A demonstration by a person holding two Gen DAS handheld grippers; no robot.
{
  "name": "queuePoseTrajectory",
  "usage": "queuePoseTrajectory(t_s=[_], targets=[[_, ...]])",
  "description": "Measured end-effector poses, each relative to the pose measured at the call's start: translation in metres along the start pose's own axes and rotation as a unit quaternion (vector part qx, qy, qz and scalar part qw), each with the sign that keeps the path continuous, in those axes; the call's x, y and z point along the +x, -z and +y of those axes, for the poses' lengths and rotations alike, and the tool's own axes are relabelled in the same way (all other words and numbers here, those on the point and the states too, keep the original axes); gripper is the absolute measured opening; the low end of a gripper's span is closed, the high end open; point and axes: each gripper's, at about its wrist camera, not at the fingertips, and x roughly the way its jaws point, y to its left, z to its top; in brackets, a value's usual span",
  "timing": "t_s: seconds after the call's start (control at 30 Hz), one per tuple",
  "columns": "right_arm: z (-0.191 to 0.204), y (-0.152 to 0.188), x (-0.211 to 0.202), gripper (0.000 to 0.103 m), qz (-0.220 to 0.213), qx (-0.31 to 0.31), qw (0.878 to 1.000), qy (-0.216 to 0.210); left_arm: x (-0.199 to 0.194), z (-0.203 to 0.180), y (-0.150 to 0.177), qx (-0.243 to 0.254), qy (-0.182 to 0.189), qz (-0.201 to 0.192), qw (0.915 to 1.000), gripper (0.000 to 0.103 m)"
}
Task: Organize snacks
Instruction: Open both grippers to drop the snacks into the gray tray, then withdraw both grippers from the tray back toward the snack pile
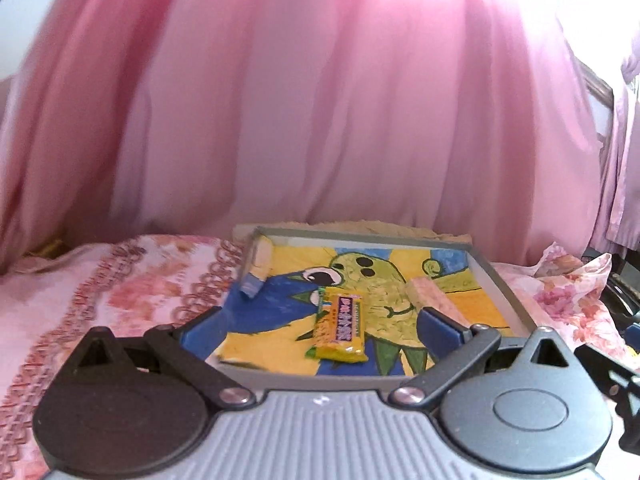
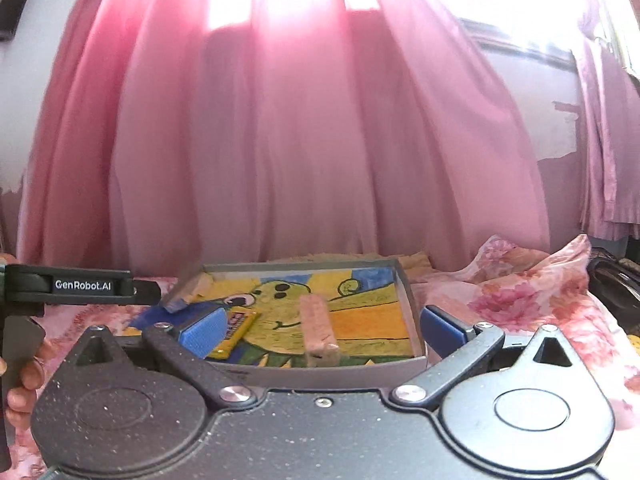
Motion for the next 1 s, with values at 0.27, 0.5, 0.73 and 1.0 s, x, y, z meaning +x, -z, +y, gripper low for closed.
queuePoseTrajectory(t_s=[0.27,0.5,0.73,1.0], targets=[[0.001,0.007,-0.065,0.102,-0.021,0.029,0.999,0.006,-0.064,0.008,0.025,0.002,-0.004,-0.018,0.9998,0.103],[0.002,0.027,-0.111,0.102,-0.022,0.034,0.999,0.016,-0.103,0.015,0.060,0.004,-0.006,-0.021,0.9998,0.103],[0.010,0.062,-0.146,0.102,-0.007,0.019,1.000,0.022,-0.127,0.017,0.099,0.023,-0.005,-0.016,0.9996,0.103],[0.022,0.100,-0.167,0.102,0.036,0.012,0.999,0.028,-0.146,0.018,0.132,0.064,0.009,0.004,0.9979,0.103]])
